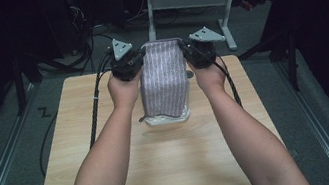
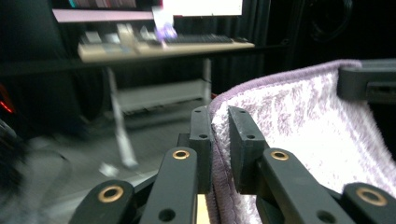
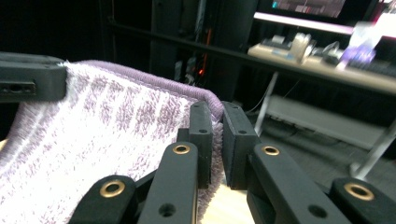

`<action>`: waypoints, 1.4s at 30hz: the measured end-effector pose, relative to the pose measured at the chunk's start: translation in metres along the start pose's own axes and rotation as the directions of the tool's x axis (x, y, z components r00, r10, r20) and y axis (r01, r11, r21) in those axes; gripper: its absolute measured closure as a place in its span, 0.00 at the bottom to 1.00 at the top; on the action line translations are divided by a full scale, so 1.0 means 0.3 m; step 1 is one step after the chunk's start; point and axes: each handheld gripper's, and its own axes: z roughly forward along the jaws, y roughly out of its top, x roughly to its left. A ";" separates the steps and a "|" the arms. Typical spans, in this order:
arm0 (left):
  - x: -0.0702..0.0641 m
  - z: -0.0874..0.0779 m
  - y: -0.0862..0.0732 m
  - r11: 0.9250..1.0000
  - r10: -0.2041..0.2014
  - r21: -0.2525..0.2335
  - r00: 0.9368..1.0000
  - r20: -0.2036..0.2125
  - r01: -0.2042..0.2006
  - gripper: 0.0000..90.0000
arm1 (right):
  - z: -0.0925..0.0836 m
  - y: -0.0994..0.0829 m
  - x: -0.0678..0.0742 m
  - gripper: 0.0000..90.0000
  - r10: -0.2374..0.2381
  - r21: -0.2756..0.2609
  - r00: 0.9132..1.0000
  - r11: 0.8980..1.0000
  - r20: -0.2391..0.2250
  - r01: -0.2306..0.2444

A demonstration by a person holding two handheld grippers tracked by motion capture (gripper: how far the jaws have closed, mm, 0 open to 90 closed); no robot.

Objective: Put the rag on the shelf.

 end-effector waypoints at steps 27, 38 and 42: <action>0.013 -0.007 -0.048 0.992 -0.054 0.113 0.998 -0.013 0.055 0.62 | 0.039 -0.065 0.006 0.72 -0.002 0.125 0.998 0.992 -0.058 0.009; -0.070 -0.127 -0.032 0.998 0.003 0.067 1.000 -0.010 -0.003 0.59 | -0.072 -0.068 0.030 0.66 -0.010 0.090 0.999 0.996 -0.042 0.013; -0.097 -0.178 -0.062 0.998 0.005 0.055 1.000 0.004 -0.005 0.57 | -0.138 -0.095 0.033 0.64 0.002 0.076 0.999 0.997 -0.044 0.001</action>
